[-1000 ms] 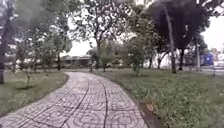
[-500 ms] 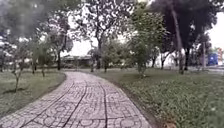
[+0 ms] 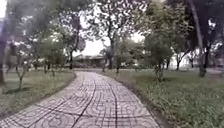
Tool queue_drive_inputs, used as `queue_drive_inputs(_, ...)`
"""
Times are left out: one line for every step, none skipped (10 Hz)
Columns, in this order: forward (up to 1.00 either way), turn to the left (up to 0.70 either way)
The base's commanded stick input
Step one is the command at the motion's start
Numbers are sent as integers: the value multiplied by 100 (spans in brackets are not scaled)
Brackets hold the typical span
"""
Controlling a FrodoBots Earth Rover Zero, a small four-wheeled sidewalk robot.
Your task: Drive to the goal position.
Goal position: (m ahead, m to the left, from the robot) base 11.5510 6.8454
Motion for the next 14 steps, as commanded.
queue_drive_inputs(100, 27)
queue_drive_inputs(100, 27)
queue_drive_inputs(100, 27)
queue_drive_inputs(100, 27)
queue_drive_inputs(100, 27)
queue_drive_inputs(100, 27)
queue_drive_inputs(100, 27)
queue_drive_inputs(38, 0)
queue_drive_inputs(0, 0)
queue_drive_inputs(0, 0)
queue_drive_inputs(0, 0)
queue_drive_inputs(0, 0)
queue_drive_inputs(0, 0)
queue_drive_inputs(0, 0)
